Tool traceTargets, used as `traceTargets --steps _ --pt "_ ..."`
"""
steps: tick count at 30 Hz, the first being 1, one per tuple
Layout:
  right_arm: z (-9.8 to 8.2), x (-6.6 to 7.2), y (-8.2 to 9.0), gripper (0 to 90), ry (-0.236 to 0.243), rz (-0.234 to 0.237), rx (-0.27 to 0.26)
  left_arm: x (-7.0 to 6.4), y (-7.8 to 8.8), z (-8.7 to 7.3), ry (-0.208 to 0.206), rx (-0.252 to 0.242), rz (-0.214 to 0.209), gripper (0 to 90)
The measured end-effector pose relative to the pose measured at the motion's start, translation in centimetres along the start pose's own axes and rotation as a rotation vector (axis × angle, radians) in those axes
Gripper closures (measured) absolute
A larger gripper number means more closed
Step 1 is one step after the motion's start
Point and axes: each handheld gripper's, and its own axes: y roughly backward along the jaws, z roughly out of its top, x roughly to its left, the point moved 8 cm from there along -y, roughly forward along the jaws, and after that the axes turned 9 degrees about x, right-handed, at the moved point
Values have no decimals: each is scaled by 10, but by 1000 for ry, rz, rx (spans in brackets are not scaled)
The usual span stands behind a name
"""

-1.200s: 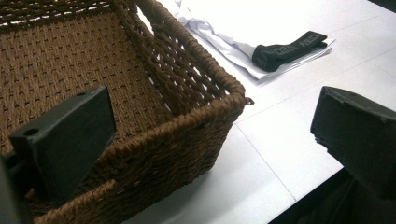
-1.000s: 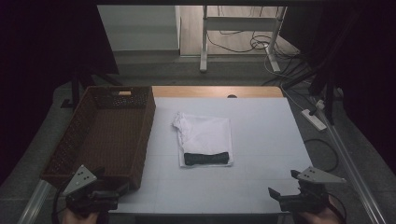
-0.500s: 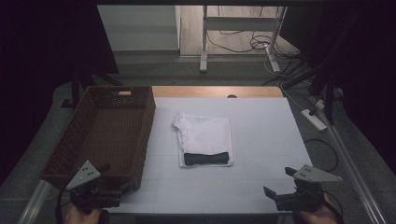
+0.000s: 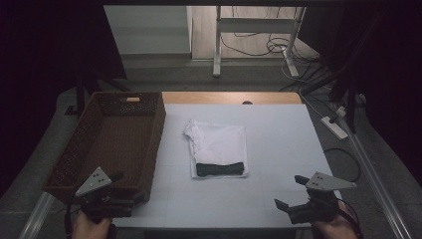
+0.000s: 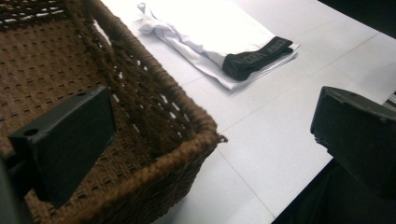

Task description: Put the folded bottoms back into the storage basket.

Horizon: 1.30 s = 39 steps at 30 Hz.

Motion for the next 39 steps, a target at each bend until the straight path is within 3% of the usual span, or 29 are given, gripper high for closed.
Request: traceTargets --steps 9,16,28,39 --pt "6 10 -11 3 -38 65 44 -5 -5 9 -4 -11 -18 0" --pt "13 12 -16 3 -39 74 37 -9 -10 15 -1 -17 -52 0" --pt "22 20 -33 2 1 85 60 -14 -27 26 -40 34 -66 0" --pt "25 22 -44 2 -2 115 79 -26 -47 35 -66 74 -99 0"
